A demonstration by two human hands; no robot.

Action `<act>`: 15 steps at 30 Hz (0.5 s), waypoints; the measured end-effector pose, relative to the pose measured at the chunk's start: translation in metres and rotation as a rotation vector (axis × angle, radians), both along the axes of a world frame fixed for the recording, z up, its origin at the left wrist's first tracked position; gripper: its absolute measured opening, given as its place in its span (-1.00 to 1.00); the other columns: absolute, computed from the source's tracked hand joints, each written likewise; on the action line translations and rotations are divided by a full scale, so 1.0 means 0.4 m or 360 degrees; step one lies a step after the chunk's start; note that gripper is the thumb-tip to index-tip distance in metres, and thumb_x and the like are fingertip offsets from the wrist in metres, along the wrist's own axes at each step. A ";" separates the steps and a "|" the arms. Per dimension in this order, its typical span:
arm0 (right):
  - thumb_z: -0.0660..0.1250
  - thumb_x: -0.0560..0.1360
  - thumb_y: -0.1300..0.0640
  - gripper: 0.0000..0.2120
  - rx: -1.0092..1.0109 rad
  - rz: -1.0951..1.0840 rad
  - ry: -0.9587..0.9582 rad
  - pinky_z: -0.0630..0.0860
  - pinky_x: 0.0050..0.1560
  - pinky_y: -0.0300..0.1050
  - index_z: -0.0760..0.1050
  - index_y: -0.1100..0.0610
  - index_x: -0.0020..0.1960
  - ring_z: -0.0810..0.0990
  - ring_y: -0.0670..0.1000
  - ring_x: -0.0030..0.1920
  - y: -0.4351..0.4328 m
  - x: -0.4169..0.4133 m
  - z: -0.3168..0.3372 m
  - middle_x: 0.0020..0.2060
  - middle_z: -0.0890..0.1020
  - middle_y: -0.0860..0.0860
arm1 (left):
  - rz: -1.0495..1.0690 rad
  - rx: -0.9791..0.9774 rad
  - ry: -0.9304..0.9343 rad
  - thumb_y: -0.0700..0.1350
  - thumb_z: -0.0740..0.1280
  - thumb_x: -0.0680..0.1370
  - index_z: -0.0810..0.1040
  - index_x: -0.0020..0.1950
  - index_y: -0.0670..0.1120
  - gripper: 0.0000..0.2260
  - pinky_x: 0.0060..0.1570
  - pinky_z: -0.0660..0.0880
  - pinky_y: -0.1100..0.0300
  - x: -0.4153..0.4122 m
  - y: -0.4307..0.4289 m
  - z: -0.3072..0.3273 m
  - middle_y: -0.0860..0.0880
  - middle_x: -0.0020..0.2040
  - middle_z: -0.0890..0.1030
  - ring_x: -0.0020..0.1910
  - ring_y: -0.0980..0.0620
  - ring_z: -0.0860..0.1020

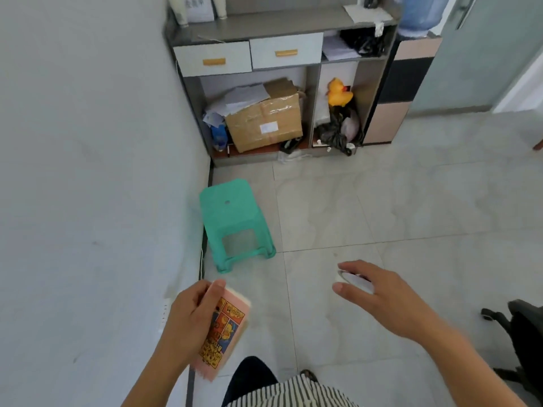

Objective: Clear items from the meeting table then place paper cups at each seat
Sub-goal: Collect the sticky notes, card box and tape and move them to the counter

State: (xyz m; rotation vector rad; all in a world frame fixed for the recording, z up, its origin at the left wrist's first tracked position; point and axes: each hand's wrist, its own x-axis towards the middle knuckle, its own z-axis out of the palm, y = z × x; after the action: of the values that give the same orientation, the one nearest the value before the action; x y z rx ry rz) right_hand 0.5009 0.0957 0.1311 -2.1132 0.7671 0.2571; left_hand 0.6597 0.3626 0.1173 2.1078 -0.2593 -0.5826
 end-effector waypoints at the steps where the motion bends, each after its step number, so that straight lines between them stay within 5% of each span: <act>1: 0.27 0.35 -0.38 -0.42 0.0024 0.0011 -0.0025 0.39 0.25 -0.16 0.42 -0.19 0.31 0.47 -0.16 0.26 -0.036 0.057 0.008 0.27 0.51 -0.23 | 0.0060 -0.0038 0.0058 0.11 0.18 0.56 0.40 -0.31 -0.19 -0.59 -0.38 0.38 0.19 0.040 -0.024 -0.005 -0.03 -0.50 0.45 -0.52 0.08 0.44; 8: 0.29 0.39 -0.35 -0.47 0.0044 0.0048 0.0033 0.40 0.24 -0.15 0.42 -0.20 0.31 0.48 -0.16 0.24 -0.260 0.402 -0.068 0.25 0.52 -0.25 | 0.0311 -0.0085 0.0310 0.08 0.17 0.60 0.47 -0.21 -0.27 -0.57 -0.42 0.42 0.27 0.395 -0.231 -0.093 -0.03 -0.51 0.50 -0.56 0.11 0.48; 15: 0.33 0.40 -0.30 -0.51 0.0044 -0.0176 0.0031 0.41 0.24 -0.13 0.44 -0.21 0.29 0.50 -0.16 0.22 -0.512 0.710 -0.023 0.19 0.54 -0.27 | -0.0007 -0.0112 0.0255 0.14 0.16 0.58 0.45 -0.21 -0.24 -0.56 -0.23 0.49 0.15 0.837 -0.570 -0.029 -0.11 -0.37 0.54 -0.40 -0.01 0.54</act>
State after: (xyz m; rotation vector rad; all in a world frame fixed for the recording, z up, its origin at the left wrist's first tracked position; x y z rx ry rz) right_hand 0.7851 -0.1091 0.1221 -2.0372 0.8840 0.2278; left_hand 0.9945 0.1344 0.1058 1.9814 -0.1905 -0.7305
